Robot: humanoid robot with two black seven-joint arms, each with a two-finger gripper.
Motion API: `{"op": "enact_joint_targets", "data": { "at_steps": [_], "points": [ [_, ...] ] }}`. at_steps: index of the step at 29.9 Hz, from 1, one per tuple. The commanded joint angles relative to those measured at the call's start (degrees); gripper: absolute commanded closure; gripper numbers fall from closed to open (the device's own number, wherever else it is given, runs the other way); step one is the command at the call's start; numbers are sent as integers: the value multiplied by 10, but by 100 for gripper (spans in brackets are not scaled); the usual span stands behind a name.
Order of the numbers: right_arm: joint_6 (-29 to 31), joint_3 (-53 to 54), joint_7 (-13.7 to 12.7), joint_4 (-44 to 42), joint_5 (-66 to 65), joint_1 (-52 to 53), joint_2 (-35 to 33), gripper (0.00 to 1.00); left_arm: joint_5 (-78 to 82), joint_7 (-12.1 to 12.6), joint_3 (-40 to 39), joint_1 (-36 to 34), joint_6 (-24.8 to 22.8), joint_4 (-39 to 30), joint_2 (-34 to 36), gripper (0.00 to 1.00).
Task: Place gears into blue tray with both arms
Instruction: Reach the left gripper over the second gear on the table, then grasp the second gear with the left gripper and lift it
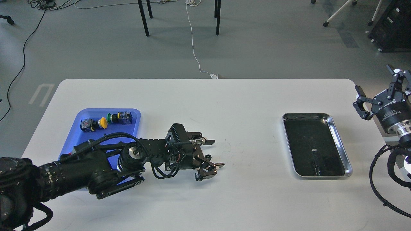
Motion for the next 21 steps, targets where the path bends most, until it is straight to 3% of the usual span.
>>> {"op": "enact_joint_targets", "data": {
  "at_steps": [1,6,9,14,21],
  "points": [
    [-1,0,0,0,0,0,4,3,2,0,0,10,12,8,1,47],
    [-1,1,0,1,0,0,3,3,-2,0,0,11,15,7,7,54],
    [-1,1,0,1,-1,-1,3,3,-4,-4,0,11,16,3,17,64],
    [-1,1,0,2,-1,-1,3,3,-5,-34,0,16,26,2,32,79],
    [-1,1,0,2,-1,-1,0,3,-5,-40,-10,25,34,-4,52,88]
  ]
}}
